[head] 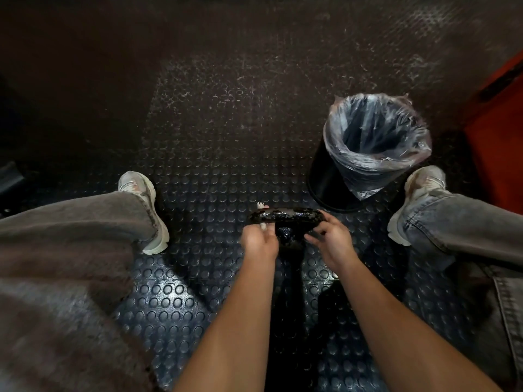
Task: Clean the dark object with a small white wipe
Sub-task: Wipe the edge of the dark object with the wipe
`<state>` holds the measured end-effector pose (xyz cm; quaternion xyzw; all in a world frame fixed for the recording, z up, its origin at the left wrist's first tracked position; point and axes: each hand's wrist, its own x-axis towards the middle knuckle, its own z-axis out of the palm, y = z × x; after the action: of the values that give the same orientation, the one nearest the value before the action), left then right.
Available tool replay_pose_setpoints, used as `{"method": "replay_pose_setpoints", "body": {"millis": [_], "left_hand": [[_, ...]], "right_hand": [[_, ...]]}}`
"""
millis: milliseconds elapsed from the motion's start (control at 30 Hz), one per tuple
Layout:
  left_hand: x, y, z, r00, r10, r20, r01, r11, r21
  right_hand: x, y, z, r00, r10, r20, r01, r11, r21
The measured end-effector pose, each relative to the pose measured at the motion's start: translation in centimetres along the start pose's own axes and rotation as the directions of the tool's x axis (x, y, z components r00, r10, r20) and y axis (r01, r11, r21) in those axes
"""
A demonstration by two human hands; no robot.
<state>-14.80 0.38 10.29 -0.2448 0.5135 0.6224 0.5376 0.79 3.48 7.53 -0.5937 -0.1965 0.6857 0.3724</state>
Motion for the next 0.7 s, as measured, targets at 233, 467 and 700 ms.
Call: {"method": "replay_pose_setpoints", "body": {"millis": [233, 467, 700], "left_hand": [[-0.8, -1.9, 0.4, 0.975, 0.211, -0.065, -0.212, 0.977, -0.015], [0.8, 0.4, -1.4, 0.992, -0.018, -0.128, 0.000, 0.990, -0.139], [-0.1, 0.6, -0.1, 0.993, -0.074, -0.097, 0.061, 0.990, -0.129]], "right_hand": [[0.1, 0.0, 0.1, 1.000, 0.000, -0.010, 0.000, 1.000, -0.001], [0.0, -0.1, 0.1, 1.000, 0.000, -0.006, 0.000, 1.000, -0.001], [-0.1, -0.1, 0.0, 1.000, -0.001, -0.002, 0.001, 1.000, 0.000]]}}
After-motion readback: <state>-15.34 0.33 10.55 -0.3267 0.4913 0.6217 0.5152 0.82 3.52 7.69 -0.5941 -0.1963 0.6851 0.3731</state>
